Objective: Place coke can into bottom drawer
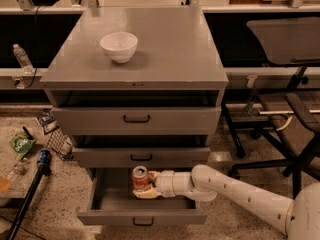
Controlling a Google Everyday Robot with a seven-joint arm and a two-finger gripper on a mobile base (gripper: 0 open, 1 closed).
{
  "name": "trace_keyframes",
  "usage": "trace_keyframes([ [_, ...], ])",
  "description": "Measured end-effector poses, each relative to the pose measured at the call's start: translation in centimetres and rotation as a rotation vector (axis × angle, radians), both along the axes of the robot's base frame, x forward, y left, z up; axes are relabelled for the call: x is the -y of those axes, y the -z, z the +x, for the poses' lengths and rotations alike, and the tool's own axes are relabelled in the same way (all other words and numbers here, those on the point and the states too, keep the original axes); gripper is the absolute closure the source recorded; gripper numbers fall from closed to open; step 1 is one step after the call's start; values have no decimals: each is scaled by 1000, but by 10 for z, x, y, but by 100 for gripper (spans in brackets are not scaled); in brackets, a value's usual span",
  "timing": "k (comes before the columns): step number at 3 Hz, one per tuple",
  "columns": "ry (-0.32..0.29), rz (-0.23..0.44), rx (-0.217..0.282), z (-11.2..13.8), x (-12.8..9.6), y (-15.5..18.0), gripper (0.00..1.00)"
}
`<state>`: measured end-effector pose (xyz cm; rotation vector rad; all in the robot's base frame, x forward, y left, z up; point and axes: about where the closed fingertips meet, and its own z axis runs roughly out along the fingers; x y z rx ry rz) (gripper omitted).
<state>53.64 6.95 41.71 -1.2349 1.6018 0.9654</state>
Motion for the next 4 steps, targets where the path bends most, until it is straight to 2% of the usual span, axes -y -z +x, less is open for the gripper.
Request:
trace_keyframes([
  [1, 8, -9, -26, -4, -4, 70, 100],
  [2, 9, -16, -29, -5, -7, 110, 100],
  [3, 18, -67, -36, 0, -9, 147, 100],
  [4, 16, -101, -16, 20, -13, 162, 100],
])
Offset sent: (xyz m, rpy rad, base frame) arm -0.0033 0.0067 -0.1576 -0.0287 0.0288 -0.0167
